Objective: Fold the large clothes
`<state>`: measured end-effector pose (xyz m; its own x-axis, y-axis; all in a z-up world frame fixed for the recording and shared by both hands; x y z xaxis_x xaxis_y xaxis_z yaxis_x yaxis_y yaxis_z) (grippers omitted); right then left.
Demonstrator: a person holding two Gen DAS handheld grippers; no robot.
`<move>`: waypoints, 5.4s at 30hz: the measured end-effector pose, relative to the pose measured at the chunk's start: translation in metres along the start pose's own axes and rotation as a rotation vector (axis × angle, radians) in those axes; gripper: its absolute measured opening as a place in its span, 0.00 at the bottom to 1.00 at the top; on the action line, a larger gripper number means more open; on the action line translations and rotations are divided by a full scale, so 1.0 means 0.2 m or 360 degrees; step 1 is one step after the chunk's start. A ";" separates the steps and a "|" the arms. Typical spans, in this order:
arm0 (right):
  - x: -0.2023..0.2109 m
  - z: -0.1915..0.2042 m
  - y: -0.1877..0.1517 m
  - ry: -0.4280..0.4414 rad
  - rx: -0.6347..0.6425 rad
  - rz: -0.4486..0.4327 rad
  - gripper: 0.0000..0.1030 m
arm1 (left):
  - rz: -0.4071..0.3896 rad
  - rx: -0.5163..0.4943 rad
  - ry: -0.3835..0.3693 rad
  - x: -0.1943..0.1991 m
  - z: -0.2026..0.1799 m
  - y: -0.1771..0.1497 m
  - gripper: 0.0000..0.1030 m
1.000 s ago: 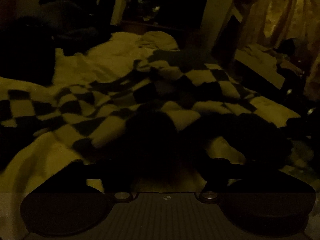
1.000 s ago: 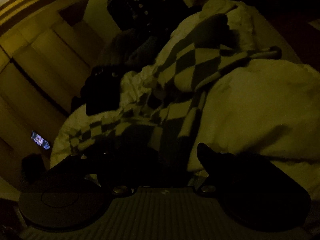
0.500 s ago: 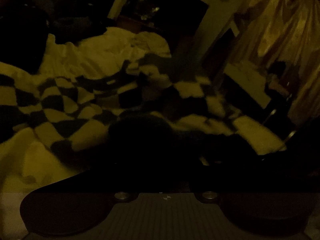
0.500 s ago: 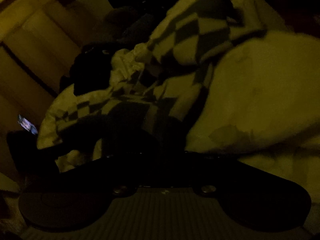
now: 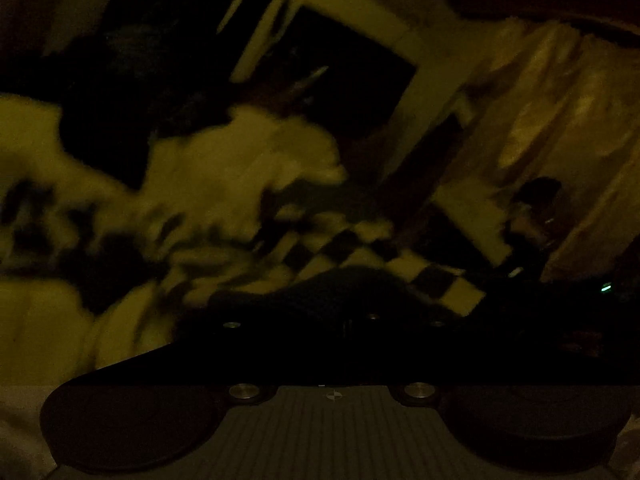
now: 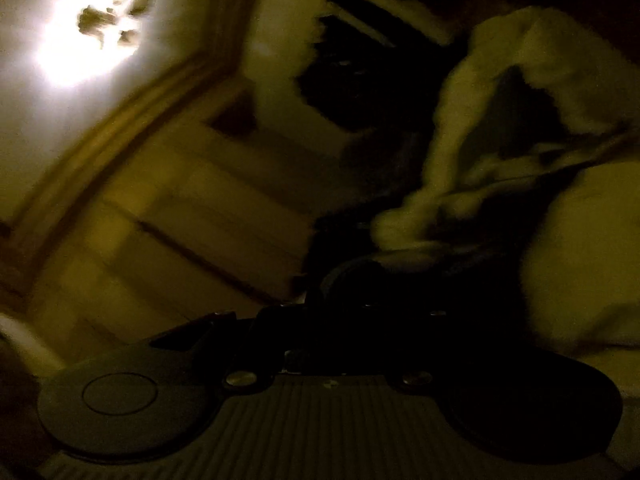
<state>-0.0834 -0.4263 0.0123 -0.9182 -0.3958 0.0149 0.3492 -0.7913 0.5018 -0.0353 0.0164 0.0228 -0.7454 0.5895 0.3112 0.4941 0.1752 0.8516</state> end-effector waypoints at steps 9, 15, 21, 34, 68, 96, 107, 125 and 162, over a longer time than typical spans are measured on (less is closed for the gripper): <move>0.06 -0.35 -0.31 -0.0659 0.0424 0.0304 0.12 | 0.0424 0.0132 0.0308 -0.07 0.29 -0.51 0.61; 0.03 -0.32 -0.30 -0.0643 0.0423 0.0299 0.12 | 0.0389 0.0165 0.0290 0.02 0.27 -0.48 0.61; 0.08 -0.10 -0.18 -0.0292 0.0165 0.0187 0.12 | 0.0117 0.0090 0.0171 0.14 0.10 -0.16 0.63; 0.19 -0.34 -0.21 -0.0753 0.0304 0.0244 0.28 | 0.0313 0.0097 0.0575 0.20 0.38 -0.34 1.00; -0.28 -0.17 -0.40 -0.0511 0.0632 0.0391 0.65 | 0.0513 -0.0250 0.0155 -0.51 0.06 -0.42 1.00; -0.82 -0.63 0.21 -0.0494 0.0066 -0.0138 0.09 | 0.0537 -0.0240 0.0170 -0.84 0.00 -0.41 1.00; -0.78 -0.34 0.83 -0.0349 0.0138 -0.0536 0.07 | 0.0532 -0.0235 0.0166 -0.84 0.00 -0.42 1.00; -0.68 -1.12 0.50 -0.0942 -0.0173 -0.0641 0.24 | 0.0490 -0.0236 0.0165 -0.85 0.01 -0.45 1.00; -1.28 -0.35 -0.65 -0.0295 0.2211 0.0754 0.74 | 0.0398 -0.0124 0.0153 -0.80 0.06 -0.45 1.00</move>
<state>0.1184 -0.2539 -0.1172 -0.8199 -0.3354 0.4639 0.2600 0.5039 0.8237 0.0447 -0.0844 -0.1075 -0.6456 0.5286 0.5512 0.6348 -0.0297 0.7721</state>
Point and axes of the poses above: each gripper's, at about its wrist camera, not at the fingertips, and x roughly against the way its jaws point, z to its left, y to its top, the point moved 9 cm from there along -x, roughly the way its jaws point, and after that the axes turned 14 degrees about -z, right-handed, at the moved point
